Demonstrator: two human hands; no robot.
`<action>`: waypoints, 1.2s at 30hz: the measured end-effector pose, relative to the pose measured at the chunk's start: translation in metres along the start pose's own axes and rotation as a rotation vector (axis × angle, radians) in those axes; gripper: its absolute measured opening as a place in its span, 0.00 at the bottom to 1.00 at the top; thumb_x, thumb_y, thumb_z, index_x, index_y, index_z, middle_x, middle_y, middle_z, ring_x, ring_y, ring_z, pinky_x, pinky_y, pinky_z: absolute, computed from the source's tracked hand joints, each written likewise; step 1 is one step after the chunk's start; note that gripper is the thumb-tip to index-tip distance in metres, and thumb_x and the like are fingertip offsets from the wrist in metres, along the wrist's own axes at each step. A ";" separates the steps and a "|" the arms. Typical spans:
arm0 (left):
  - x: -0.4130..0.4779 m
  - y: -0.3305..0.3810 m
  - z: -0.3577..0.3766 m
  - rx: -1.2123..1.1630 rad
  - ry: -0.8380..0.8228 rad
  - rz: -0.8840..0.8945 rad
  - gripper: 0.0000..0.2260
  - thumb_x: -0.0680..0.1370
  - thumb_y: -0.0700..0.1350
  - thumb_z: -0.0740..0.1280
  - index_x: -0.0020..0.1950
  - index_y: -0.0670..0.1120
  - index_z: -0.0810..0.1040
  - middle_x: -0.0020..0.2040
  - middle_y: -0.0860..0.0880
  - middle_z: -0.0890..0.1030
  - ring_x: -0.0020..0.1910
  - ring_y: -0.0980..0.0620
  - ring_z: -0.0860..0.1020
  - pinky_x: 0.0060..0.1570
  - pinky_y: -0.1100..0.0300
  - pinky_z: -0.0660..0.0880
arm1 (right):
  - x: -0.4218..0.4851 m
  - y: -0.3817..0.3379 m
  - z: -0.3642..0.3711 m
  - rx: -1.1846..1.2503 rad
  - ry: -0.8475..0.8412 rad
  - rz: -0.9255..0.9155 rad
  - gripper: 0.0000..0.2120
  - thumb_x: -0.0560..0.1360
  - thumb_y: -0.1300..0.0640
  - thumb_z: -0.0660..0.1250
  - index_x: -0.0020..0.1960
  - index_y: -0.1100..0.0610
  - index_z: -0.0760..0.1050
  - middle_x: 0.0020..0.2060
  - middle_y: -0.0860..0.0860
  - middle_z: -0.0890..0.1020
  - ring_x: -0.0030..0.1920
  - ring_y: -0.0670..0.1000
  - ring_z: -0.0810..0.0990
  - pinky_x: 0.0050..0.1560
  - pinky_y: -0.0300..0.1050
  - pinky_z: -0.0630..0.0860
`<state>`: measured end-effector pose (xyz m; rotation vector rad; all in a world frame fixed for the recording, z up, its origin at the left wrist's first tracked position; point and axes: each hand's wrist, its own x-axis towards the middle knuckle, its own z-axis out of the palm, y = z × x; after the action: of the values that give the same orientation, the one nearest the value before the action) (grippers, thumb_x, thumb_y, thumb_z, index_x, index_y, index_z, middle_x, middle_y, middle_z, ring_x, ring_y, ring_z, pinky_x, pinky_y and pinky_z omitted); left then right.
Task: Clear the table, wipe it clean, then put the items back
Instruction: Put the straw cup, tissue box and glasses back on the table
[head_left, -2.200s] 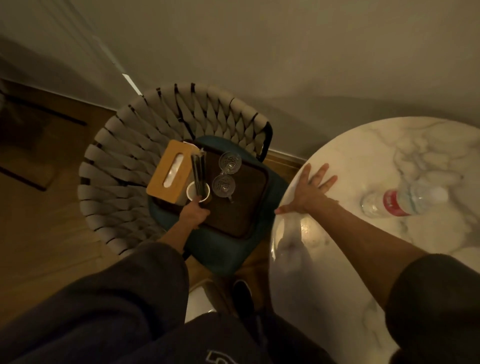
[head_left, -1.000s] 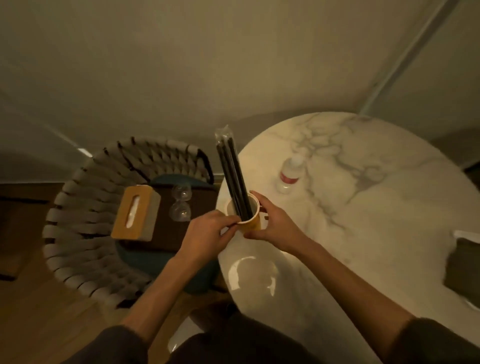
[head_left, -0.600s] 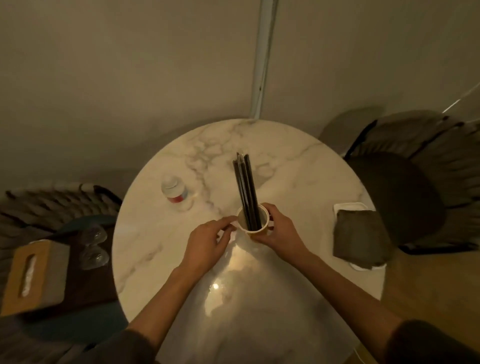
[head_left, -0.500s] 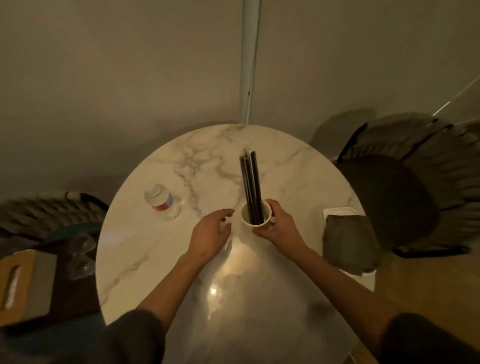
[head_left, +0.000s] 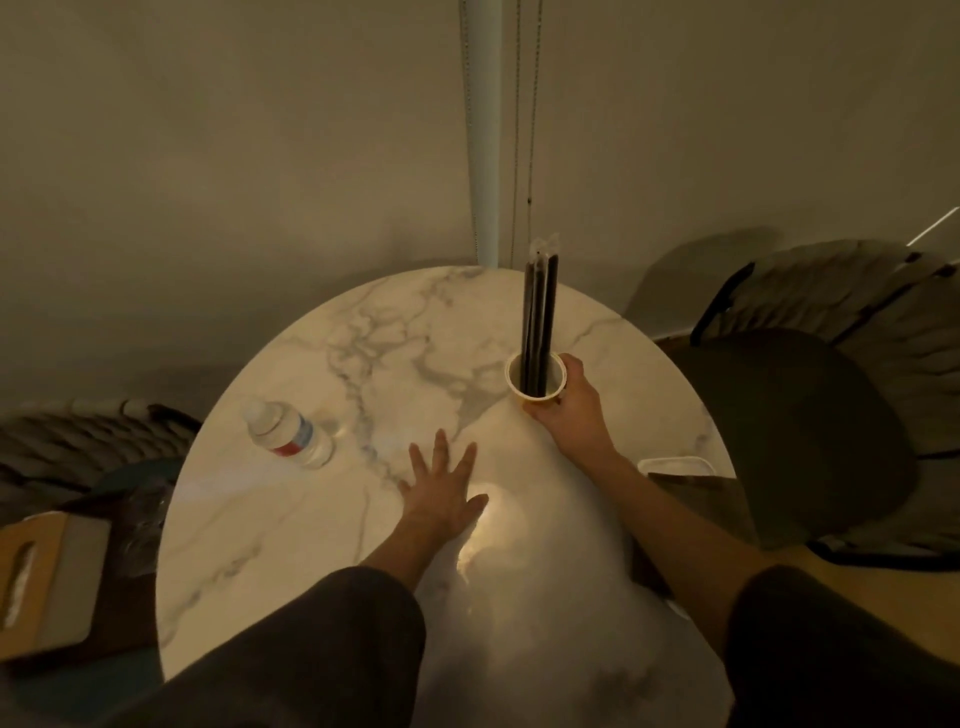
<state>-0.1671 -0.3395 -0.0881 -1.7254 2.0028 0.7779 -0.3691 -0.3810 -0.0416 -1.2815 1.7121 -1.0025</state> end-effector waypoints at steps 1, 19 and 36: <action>0.000 0.000 -0.001 0.001 -0.010 -0.001 0.35 0.78 0.64 0.57 0.77 0.61 0.39 0.77 0.48 0.30 0.74 0.32 0.34 0.67 0.28 0.52 | 0.003 0.001 -0.001 0.007 0.014 0.001 0.30 0.69 0.55 0.78 0.66 0.52 0.69 0.56 0.46 0.79 0.54 0.45 0.78 0.48 0.29 0.69; 0.006 -0.005 -0.008 -0.053 -0.074 -0.004 0.33 0.79 0.61 0.58 0.76 0.65 0.40 0.76 0.51 0.29 0.73 0.35 0.30 0.68 0.28 0.48 | -0.029 0.023 0.002 -0.073 0.041 0.161 0.39 0.65 0.55 0.79 0.71 0.53 0.63 0.61 0.47 0.76 0.57 0.47 0.76 0.57 0.40 0.73; -0.127 -0.201 0.000 -1.024 0.278 0.040 0.11 0.75 0.35 0.63 0.50 0.44 0.83 0.39 0.47 0.84 0.34 0.58 0.81 0.33 0.67 0.74 | -0.170 -0.081 0.225 -0.232 -0.524 -0.085 0.05 0.66 0.53 0.63 0.41 0.51 0.75 0.36 0.46 0.79 0.38 0.42 0.76 0.42 0.34 0.71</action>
<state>0.0527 -0.2604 -0.0424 -2.4045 1.9232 1.8938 -0.1003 -0.2638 -0.0388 -1.6071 1.3963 -0.4563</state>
